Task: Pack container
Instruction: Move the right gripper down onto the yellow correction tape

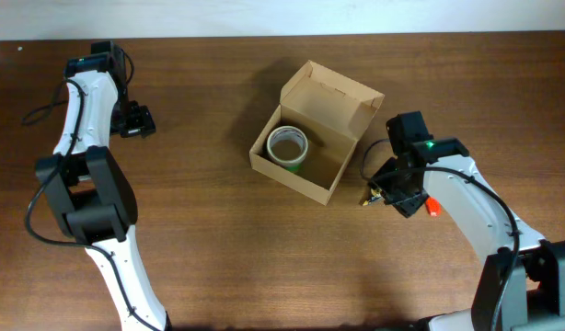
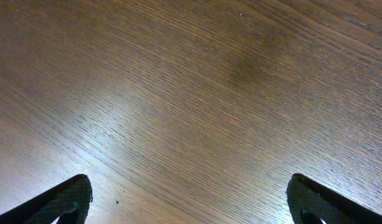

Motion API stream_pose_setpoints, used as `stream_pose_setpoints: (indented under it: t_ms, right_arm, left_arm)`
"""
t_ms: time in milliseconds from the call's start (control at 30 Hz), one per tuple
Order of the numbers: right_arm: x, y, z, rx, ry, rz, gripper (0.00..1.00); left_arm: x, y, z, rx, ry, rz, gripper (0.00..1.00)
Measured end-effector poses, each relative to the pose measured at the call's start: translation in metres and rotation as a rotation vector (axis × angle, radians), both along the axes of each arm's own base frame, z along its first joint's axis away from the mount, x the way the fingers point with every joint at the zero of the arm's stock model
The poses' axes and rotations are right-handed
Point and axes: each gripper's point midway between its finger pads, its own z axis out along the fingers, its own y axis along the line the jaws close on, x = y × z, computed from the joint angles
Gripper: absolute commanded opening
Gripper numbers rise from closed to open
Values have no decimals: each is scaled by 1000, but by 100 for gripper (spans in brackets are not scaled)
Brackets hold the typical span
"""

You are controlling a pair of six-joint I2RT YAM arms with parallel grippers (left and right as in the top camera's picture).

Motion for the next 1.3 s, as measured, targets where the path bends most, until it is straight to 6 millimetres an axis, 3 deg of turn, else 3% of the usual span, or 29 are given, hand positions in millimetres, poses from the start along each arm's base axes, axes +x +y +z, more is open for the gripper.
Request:
stream_pose_setpoints:
  t_ms: [267,600,1167,1300]
  right_arm:
    - [13,2,0,15,-45,-60,60]
    - [21,3,-37,5,13,-73,60]
    - [26,-11,-61,-1,49,-118,61]
    - [26,-11,-62,-2,50,-113,55]
  left_arm:
    - [0,0,0,0,0,0,100]
    - [0,0,0,0,0,0,100]
    - [0,0,0,0,0,0,100]
    - [0,0,0,0,0,0,100]
